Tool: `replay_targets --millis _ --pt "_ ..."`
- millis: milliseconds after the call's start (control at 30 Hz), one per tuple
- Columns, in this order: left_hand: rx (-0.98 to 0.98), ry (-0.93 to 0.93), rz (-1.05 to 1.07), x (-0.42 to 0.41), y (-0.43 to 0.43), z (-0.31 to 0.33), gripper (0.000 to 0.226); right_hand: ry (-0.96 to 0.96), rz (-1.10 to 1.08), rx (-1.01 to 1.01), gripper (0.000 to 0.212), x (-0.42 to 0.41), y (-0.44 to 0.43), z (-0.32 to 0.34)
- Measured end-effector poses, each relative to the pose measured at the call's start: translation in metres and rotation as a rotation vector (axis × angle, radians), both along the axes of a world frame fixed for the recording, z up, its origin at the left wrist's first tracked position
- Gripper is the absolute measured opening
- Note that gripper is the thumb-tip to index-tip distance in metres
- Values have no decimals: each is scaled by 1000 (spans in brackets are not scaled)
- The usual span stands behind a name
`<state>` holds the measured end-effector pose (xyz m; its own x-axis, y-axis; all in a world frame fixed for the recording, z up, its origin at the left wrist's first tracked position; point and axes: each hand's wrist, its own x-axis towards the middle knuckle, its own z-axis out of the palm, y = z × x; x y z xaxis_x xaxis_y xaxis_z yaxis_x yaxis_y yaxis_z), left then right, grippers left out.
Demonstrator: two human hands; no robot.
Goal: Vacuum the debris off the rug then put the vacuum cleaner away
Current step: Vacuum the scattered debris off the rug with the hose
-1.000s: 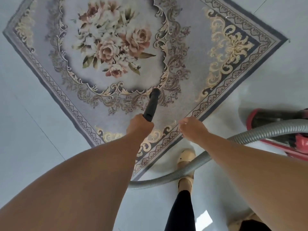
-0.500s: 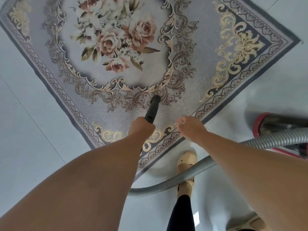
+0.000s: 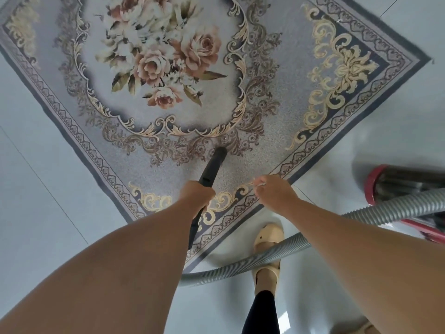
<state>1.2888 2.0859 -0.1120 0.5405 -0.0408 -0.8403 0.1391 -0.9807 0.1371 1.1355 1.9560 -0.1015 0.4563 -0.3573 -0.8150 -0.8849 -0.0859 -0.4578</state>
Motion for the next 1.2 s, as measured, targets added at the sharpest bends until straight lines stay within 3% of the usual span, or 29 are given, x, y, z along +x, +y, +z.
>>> replay_targets --millis 167,300,367,467,567,733,900,967,1067,1200 --pt "-42 -64 -106 -11 -12 25 9 -6 6 5 37 -10 -3 24" --pt "-36 -55 -30 1 -46 35 8 -32 -36 -11 30 -29 -17 35" --pt "-30 -1 59 12 -65 31 7 -39 -69 -18 29 -37 -25 28" --pt "-15 165 123 15 -69 19 26 -8 -66 -31 30 -38 -27 8" --pt "7 201 216 -3 -43 9 23 25 -59 -25 31 -32 -17 -5" --pt "-77 42 148 -10 -8 6 4 36 -38 -3 33 -20 1 -8" --pt "-106 19 150 34 -40 -14 15 32 -9 -11 34 -6 4 -20" --pt "-91 24 131 25 -27 -25 4 36 15 -24 34 -4 6 -24" --pt "-42 6 73 -15 20 -29 16 48 58 -30 34 -5 9 -24" --pt "-70 -39 36 -35 44 -17 16 49 127 -34 36 -5 7 -17"
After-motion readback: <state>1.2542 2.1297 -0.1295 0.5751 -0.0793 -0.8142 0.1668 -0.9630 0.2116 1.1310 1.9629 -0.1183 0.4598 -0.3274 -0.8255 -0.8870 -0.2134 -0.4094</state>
